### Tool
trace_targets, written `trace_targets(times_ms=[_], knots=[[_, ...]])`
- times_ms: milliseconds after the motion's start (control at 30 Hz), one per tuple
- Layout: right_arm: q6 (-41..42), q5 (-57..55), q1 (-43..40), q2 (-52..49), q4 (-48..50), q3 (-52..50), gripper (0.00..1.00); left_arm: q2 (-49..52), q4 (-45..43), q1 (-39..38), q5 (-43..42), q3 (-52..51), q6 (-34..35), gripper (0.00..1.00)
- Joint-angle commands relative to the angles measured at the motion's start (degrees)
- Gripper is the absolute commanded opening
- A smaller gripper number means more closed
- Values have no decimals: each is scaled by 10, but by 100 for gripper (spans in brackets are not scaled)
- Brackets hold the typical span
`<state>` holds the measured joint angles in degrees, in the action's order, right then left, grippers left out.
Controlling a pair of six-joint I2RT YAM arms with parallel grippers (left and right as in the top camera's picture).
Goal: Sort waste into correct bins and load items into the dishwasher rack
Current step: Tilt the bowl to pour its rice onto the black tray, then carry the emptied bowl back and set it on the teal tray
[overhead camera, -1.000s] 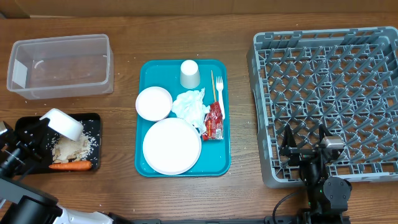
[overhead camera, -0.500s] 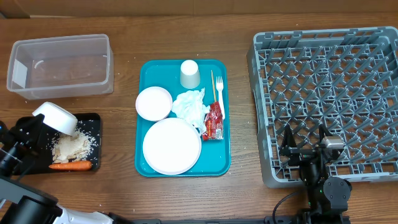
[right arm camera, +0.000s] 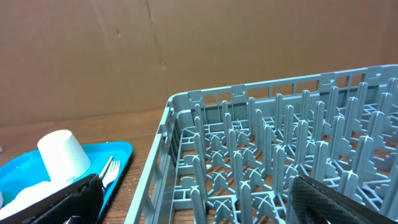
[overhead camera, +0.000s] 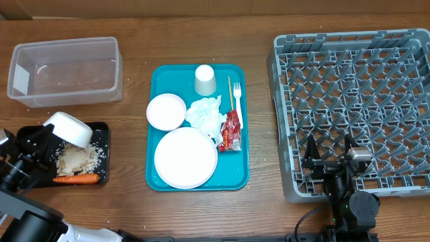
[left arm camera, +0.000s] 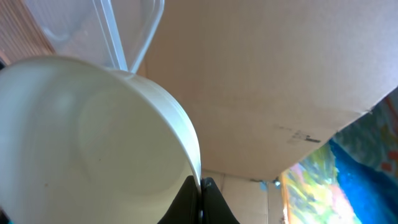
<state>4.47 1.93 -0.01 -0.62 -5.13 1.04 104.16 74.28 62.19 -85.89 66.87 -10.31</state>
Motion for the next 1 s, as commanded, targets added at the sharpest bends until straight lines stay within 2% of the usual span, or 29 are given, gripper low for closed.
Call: trace_targets(times_ms=[0,200,433,500,567,600,667,700,767,967], knots=[[2,-4,-4,4,4,-5,100,-13,41,-17,-21,17,-103,4],[2,-4,-4,4,4,-5,100,-59,190,-89,-7,97,-229,4],[2,-4,-4,4,4,-5,100,-87,189,-243,-2,238,-211,4],[2,-4,-4,4,4,-5,100,-87,141,-292,18,273,-149,4],[2,-4,-4,4,4,-5,100,-87,51,-337,92,301,-16,4],[2,-4,-4,4,4,-5,100,-87,-14,-367,191,317,101,4],[2,-4,-4,4,4,-5,100,-87,-76,-412,380,341,234,4],[2,-4,-4,4,4,-5,100,-87,-93,-436,461,353,266,4],[2,-4,-4,4,4,-5,100,-87,-117,-480,561,371,298,4],[2,-4,-4,4,4,-5,100,-82,-214,-602,677,382,329,4]])
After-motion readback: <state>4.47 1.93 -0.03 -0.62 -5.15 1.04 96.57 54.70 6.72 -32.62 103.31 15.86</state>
